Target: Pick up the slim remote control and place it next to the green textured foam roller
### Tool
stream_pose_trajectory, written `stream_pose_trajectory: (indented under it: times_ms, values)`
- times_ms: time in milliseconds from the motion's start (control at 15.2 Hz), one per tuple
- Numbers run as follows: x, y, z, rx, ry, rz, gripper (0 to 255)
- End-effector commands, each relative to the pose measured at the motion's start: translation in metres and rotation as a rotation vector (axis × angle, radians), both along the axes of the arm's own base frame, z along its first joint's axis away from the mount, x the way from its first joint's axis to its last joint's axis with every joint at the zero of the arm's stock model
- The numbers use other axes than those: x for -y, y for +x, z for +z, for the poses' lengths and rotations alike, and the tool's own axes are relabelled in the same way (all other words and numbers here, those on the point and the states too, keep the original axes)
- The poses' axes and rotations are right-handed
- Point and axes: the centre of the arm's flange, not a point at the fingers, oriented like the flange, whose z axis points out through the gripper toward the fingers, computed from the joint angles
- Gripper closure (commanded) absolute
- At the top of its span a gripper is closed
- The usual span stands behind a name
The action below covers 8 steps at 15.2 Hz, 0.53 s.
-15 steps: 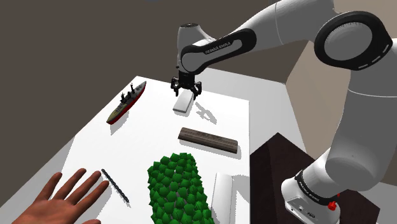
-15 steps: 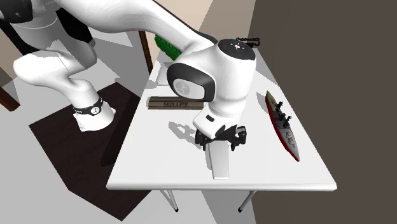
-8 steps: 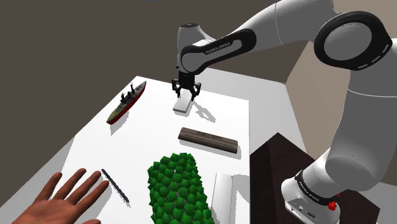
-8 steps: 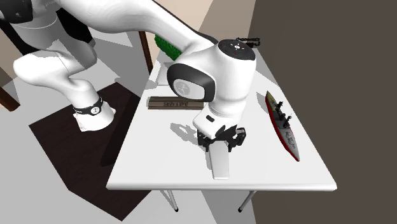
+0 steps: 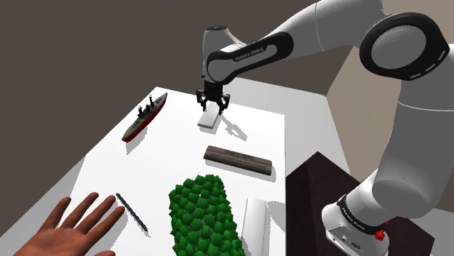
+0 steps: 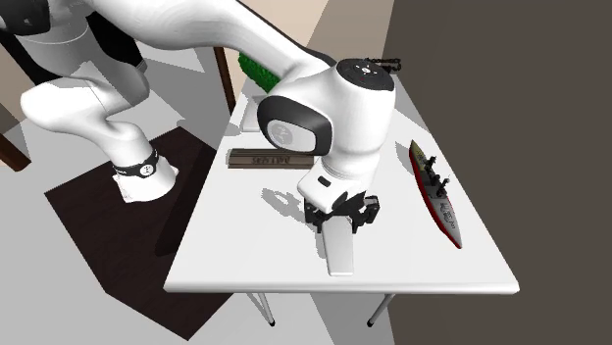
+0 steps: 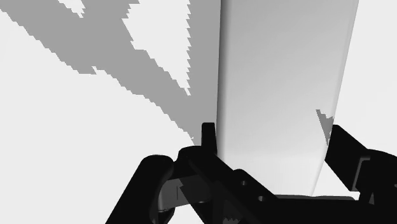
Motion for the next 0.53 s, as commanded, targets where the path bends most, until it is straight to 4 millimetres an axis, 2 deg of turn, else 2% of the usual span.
stream_pose_trajectory:
  times_ms: [0, 462]
  values:
    - [0.000, 0.000, 0.008, 0.000, 0.000, 0.000, 255]
    - [0.000, 0.000, 0.045, 0.000, 0.000, 0.000, 255]
